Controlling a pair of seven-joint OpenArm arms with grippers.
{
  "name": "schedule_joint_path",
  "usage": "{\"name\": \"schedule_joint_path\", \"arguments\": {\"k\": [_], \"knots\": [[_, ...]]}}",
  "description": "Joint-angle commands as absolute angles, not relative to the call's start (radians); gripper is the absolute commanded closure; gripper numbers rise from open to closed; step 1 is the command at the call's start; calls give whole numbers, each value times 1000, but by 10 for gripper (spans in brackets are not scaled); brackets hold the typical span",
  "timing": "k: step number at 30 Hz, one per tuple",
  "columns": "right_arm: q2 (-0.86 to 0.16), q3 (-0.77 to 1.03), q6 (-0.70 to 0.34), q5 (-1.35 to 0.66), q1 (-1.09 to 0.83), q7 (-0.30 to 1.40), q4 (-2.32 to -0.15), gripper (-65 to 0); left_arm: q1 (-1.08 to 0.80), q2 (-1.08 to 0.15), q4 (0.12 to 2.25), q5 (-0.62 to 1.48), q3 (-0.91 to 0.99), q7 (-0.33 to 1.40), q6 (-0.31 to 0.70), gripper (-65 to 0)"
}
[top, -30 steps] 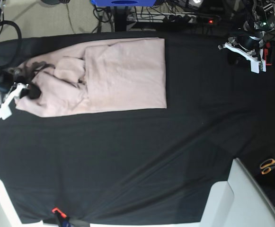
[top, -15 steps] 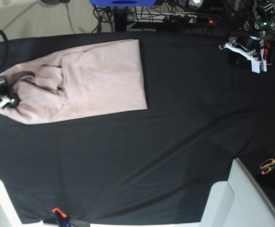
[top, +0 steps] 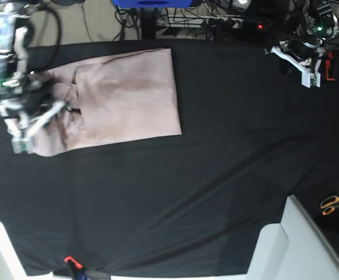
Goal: Fold the T-shirt properly
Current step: 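Grasp the end of the pink shirt strip with the right gripper, then fold the grasped shirt end over onto the rest of the strip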
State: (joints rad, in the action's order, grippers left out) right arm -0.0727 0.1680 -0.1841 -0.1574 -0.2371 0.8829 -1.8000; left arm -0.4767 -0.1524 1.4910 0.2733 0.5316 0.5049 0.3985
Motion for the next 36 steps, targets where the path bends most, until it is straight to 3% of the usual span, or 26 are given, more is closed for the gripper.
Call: {"name": "schedule_joint_path", "arguments": {"k": [1,13,24,36], "knots": [[-67,143,-185,-139,-240,862,-1831,-2,-478,-166,1509,285,536,486,406,0],[87,-96,-171,139,-280,829,-1853,0,-478,-166,1509,283,536,486,407,0],[19,-414,147,232,-289,774,-1827,0,-478,-166,1506,278,536,486,407,0],[5,-630,395,234,-177,774,-1626,0,-478,-166,1506,277,536,486,407,0]]}}
